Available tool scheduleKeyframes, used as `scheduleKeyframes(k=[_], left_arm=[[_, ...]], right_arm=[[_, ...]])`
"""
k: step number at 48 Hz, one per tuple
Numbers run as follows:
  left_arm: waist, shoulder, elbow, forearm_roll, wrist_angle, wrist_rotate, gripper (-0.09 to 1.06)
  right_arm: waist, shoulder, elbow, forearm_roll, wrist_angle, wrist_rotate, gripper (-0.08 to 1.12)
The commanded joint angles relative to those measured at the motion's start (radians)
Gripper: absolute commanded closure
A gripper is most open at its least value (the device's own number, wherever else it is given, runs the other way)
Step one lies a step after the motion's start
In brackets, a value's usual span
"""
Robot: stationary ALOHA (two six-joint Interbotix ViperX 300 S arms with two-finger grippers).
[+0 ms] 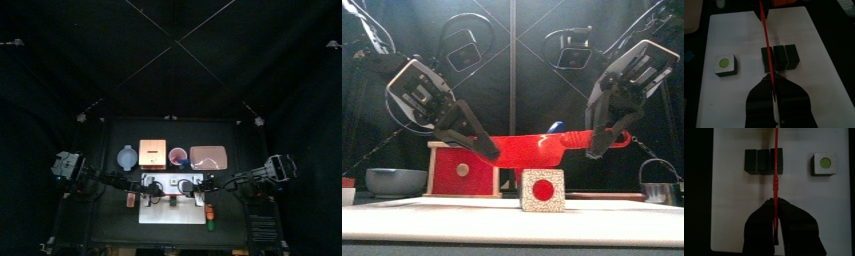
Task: Cut the sushi into 4 pieces with the knife
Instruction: Cut the sushi into 4 pieces
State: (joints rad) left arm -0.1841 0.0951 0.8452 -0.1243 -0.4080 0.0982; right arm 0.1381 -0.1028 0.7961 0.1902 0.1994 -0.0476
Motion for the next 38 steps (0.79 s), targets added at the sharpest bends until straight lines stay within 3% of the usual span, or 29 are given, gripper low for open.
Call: scheduleKeyframes(k=[1, 30, 38], left_arm=[[-0.009, -0.006, -0.026, 0.002, -0.006, 0.003, 0.75], [-0.029, 0.081, -0.049, 0.002, -0.005, 0.000, 0.75], [-0.028, 0.129, -0.054, -0.015, -0.005, 0.003, 0.75]], right_arm=[[0.005, -0.006, -0.012, 0.009, -0.011, -0.005, 0.80], [0.005, 0.066, -0.017, 0.014, -0.023, -0.005, 0.80], [0.000, 0.101, -0.018, 0.012, -0.026, -0.005, 0.80]])
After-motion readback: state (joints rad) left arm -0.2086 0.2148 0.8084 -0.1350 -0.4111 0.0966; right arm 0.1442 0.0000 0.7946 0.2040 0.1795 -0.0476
